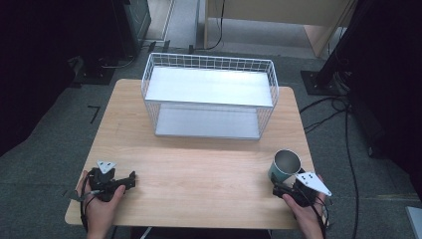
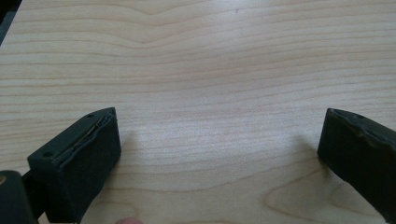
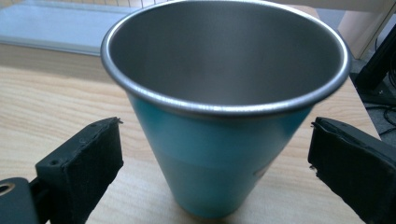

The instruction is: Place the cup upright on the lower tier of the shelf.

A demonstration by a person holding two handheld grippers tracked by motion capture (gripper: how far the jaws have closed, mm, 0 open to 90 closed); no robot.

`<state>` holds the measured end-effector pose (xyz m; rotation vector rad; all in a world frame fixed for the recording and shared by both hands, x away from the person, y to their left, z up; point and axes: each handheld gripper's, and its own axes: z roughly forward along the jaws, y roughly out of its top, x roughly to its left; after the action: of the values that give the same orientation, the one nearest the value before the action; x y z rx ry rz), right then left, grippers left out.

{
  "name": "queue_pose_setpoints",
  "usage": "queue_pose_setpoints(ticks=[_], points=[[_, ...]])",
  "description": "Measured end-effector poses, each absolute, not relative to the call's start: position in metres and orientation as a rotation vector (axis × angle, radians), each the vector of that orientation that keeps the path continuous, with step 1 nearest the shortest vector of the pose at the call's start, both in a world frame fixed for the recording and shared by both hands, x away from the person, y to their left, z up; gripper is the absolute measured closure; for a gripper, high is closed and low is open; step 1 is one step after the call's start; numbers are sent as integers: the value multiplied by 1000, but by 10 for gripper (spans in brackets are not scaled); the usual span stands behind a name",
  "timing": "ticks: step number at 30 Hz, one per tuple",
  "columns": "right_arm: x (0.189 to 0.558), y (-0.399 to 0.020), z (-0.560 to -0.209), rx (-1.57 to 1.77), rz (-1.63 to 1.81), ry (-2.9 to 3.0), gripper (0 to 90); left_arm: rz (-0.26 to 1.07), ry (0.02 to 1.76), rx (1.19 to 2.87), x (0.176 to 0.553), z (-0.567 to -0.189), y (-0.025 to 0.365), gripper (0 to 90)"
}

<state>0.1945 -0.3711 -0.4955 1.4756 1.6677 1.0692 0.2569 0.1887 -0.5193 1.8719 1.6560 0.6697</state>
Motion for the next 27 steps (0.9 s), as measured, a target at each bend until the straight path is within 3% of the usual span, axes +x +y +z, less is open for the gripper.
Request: queue_pose_setpoints(ticks=[9, 17, 27], points=[[206, -371, -495, 1477, 1130, 1621, 28, 670, 1656, 1870, 257, -519, 189, 0], [216, -359, -499, 1451, 1119, 1588, 137, 670, 1655, 1873, 257, -519, 189, 0], [214, -349, -495, 1382, 1137, 1559, 151, 671, 1656, 1871, 257, -519, 189, 0]])
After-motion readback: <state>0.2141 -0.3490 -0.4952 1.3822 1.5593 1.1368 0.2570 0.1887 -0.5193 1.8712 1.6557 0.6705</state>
